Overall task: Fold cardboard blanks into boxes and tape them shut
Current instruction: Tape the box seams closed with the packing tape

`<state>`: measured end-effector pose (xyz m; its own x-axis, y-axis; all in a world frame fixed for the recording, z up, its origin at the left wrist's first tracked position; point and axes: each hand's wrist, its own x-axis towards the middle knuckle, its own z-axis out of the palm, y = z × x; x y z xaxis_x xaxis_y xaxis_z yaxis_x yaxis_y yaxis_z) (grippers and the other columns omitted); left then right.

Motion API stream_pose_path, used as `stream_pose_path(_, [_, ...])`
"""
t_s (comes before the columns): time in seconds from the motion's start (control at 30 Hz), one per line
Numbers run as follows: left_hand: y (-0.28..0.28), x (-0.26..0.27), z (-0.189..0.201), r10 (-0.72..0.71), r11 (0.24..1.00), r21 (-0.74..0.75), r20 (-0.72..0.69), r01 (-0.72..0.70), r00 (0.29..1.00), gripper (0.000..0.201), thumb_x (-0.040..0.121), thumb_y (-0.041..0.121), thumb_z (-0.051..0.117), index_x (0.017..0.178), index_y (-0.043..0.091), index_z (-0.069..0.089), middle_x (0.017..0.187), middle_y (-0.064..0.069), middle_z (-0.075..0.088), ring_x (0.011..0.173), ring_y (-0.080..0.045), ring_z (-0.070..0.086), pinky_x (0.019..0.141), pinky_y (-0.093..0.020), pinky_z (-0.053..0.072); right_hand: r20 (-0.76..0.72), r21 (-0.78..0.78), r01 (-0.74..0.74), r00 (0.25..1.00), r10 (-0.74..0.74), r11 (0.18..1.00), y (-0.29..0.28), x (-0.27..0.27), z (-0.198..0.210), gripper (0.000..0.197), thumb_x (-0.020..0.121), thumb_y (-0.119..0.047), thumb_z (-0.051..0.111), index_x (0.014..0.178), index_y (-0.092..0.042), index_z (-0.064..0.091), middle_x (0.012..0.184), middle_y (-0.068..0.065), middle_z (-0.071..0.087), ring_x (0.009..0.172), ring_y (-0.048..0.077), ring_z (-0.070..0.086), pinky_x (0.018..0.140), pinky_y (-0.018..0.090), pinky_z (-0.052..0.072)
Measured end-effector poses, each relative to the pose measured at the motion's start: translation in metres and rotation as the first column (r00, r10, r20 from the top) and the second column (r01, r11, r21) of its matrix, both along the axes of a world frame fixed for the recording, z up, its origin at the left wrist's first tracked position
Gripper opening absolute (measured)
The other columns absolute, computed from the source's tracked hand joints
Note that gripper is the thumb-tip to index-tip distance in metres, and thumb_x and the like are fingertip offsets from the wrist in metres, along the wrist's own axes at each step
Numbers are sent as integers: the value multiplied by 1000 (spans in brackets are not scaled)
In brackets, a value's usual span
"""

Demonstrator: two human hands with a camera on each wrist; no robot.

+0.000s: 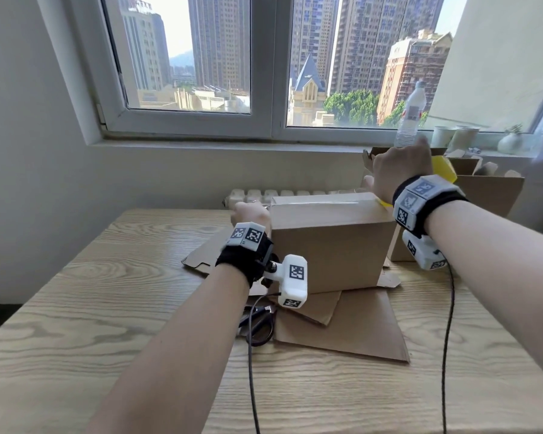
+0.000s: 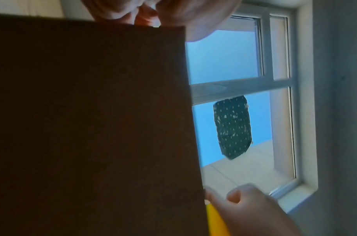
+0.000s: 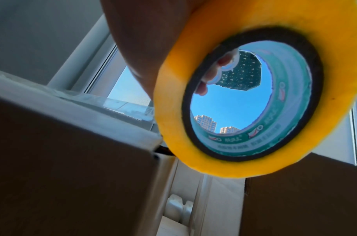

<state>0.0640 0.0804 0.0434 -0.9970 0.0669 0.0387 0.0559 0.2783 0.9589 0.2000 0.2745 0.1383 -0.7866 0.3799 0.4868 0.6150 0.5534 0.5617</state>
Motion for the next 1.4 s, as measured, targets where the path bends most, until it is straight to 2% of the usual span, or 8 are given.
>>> stream_pose_path(0.3, [7, 19, 5, 66, 993, 109, -224, -42, 972, 25, 103, 31, 46, 105, 7, 51, 111, -12, 62, 95, -26, 58, 71, -25, 34, -86, -77, -1, 996, -6, 997, 11, 13, -3, 59, 93, -61, 47, 57, -16, 33, 54, 0, 37, 61, 20, 49, 91, 37, 37])
stream_pose_path(0.43, [14, 23, 7, -91, 975, 159, -353, 155, 931, 30, 99, 25, 56, 102, 9, 31, 103, -9, 53, 91, -21, 54, 64, -7, 36, -164, -141, 17, 986, -41, 990, 20, 17, -3, 52, 93, -63, 44, 71, -17, 54, 73, 3, 61, 77, 21, 63, 93, 37, 37])
stream_pose_path(0.6, [11, 14, -3, -409, 899, 47, -272, 436, 871, 60, 83, 43, 70, 121, -1, 53, 119, 2, 43, 120, -12, 48, 92, -2, 35, -166, -143, 38, 984, -62, 989, 24, 17, -7, 49, 93, -62, 43, 73, -21, 61, 70, 1, 61, 75, 21, 64, 91, 38, 37])
stream_pose_path(0.73, [4, 13, -3, -500, 849, 41, -256, 526, 827, 45, 89, 21, 70, 121, -1, 50, 116, 17, 43, 120, 5, 30, 98, 6, 8, -171, -161, 62, 981, -90, 985, 27, 17, -8, 52, 92, -64, 42, 74, -21, 65, 60, -1, 49, 71, 20, 62, 89, 37, 37])
stream_pose_path(0.8, [5, 11, -2, -540, 812, 92, -255, 576, 802, 43, 86, 16, 73, 106, 7, 36, 123, -4, 62, 129, -1, 42, 111, -9, 22, -187, -170, 63, 978, -95, 983, 26, 19, -7, 53, 93, -63, 43, 67, -19, 56, 57, 0, 42, 67, 20, 57, 89, 37, 37])
stream_pose_path(0.93, [4, 8, -1, -519, 819, 134, -239, 557, 821, 68, 73, 16, 84, 92, 17, 18, 106, -11, 71, 94, -5, 68, 91, -21, 50, -210, -165, 26, 976, -61, 986, 26, 20, -3, 59, 94, -61, 43, 58, -15, 38, 56, 2, 40, 66, 21, 53, 91, 38, 37])
stream_pose_path(1.13, [-1, 19, 9, -484, 873, -64, -247, 484, 840, 70, 71, 23, 87, 109, 9, 31, 105, 6, 62, 71, 28, 34, 69, 8, 28, -188, -67, 22, 982, -34, 998, 24, 20, 10, 63, 94, -62, 42, 55, -12, 44, 51, 3, 44, 55, 16, 46, 91, 38, 36])
stream_pose_path(1.4, [-2, 16, 12, -512, 857, -213, -270, 469, 815, 57, 67, 41, 87, 109, 10, 65, 114, 5, 31, 111, -7, 28, 92, -1, 18, -169, -59, -16, 986, 6, 998, 27, 16, -5, 68, 94, -66, 41, 53, -12, 43, 46, 0, 42, 46, 11, 40, 101, 41, 33])
